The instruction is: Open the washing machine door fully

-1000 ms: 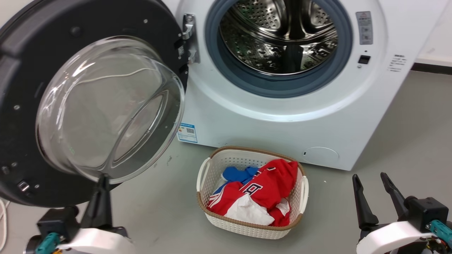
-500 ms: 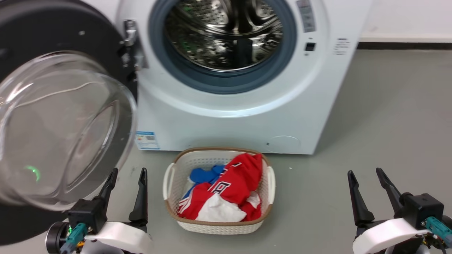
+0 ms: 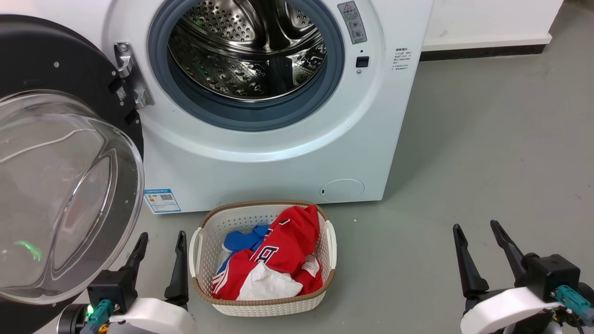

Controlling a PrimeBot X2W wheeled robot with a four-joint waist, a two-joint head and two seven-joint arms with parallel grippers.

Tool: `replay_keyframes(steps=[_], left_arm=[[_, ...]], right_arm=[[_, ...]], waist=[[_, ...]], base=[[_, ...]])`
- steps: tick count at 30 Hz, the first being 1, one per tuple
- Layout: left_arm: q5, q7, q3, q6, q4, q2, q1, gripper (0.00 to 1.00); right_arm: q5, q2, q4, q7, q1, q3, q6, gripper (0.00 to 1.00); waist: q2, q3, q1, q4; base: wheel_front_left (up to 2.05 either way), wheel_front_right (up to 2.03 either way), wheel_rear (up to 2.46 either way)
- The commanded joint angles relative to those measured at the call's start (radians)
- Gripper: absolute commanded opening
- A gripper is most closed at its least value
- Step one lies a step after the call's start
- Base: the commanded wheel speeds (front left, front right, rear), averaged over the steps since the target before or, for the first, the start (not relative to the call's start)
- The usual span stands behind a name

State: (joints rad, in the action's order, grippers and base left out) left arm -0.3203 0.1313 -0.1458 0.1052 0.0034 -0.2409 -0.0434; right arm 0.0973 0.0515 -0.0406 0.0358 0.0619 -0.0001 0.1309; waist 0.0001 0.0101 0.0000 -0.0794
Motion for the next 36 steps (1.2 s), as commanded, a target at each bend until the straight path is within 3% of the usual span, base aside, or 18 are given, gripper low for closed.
replay_keyframes(steps=[1, 27, 28, 36], left_arm=[[0.0, 0.004, 0.003, 0.003, 0.004, -0.002, -0.01, 1.0], [-0.016, 0.027, -0.009, 0.015, 0.036, -0.009, -0.004, 1.0], [-0.013, 0.023, -0.009, 0.013, 0.036, -0.004, -0.009, 0.0], [-0.102, 0.006, 0.003, -0.004, 0.064, 0.016, -0.008, 0.0]], right_arm=[[0.007, -0.002, -0.007, 0.001, 0.007, 0.001, 0.0, 1.0], [0.01, -0.002, -0.016, -0.004, 0.011, 0.014, 0.0, 1.0], [0.006, 0.0, -0.013, -0.002, 0.009, 0.013, 0.0, 0.0], [0.115, 0.005, 0.016, -0.002, 0.013, 0.016, 0.0, 0.0]], waist=[[-0.0001, -0.003, 0.0, -0.002], [-0.0001, 0.007, 0.0, 0.025], [-0.0001, 0.007, 0.0, 0.025], [-0.0001, 0.006, 0.0, 0.027]], base=[[0.0, 0.0, 0.0], [0.0, 0.0, 0.0], [0.0, 0.0, 0.0], [0.0, 0.0, 0.0]])
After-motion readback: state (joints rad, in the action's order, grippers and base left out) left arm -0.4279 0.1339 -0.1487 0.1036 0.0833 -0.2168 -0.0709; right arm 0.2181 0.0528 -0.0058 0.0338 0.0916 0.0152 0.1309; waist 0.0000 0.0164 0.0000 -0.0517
